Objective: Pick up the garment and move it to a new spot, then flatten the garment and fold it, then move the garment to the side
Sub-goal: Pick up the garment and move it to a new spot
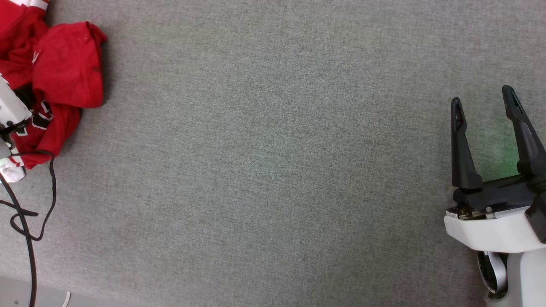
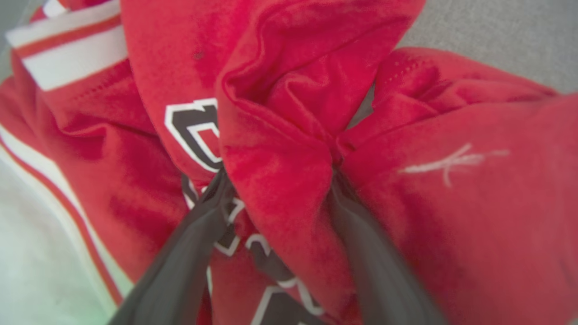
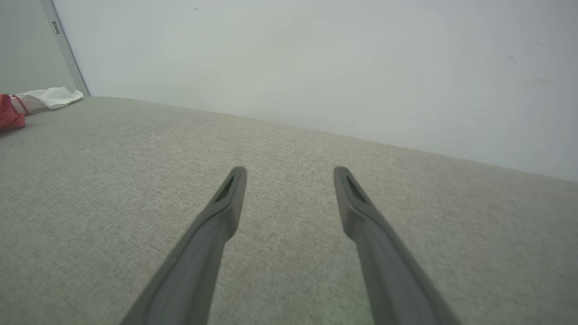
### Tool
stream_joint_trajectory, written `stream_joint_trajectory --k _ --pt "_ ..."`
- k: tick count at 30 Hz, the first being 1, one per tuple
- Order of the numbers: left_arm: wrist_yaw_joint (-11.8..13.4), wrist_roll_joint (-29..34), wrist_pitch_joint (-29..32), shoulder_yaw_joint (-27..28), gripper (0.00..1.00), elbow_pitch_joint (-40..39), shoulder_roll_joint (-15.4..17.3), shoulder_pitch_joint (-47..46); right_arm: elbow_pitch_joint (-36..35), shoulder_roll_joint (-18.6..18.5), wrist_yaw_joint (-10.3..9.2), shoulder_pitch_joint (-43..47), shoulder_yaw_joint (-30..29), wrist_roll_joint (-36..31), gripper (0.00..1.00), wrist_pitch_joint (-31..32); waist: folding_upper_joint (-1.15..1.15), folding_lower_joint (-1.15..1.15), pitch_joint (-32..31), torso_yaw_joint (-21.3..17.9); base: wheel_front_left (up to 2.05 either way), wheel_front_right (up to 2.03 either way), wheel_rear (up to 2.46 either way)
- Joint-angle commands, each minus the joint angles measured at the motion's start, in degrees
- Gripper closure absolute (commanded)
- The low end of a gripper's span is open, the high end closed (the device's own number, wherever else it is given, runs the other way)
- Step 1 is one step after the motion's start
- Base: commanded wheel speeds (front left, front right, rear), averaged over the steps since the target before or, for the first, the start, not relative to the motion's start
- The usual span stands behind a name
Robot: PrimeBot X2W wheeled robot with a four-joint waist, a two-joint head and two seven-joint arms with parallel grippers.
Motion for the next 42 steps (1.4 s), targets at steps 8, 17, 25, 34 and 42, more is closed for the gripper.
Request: stream_joint_trajectory --k 8,17,25,34,42 --pt "-0.02 0.61 -4.64 -6.65 1.00 0.89 0.87 -0.15 1.06 0.22 -0.04 0.26 0.25 0.41 0.00 -0.14 0.00 0.00 -2.54 -0.62 0.00 0.00 0.00" --pt "-0.03 2.37 -14.56 -15.94 1.00 -6.74 5.92 -3.55 2.69 1.15 -0.04 2.08 0.09 1.70 0.00 -0.14 0.00 0.00 -10.10 -0.59 0.00 0.00 0.00" --pt "-0.02 3.77 -15.82 -24.53 1.00 -18.98 7.32 -5.37 3.75 1.52 -0.04 4.21 -1.46 3.68 0.00 -0.14 0.00 0.00 -16.02 -1.67 0.00 0.00 0.00" --pt "-0.02 7.28 -13.76 -31.48 1.00 -31.62 4.16 -6.49 4.50 1.54 -0.04 5.19 -3.01 6.78 0.00 -0.14 0.00 0.00 -19.77 -6.20 0.00 0.00 0.00" --pt "-0.02 8.91 -13.26 -39.97 1.00 -36.91 -2.45 -8.93 5.27 1.55 -0.04 5.27 -4.51 8.55 0.00 -0.14 0.00 0.00 -21.30 -12.30 0.00 0.00 0.00"
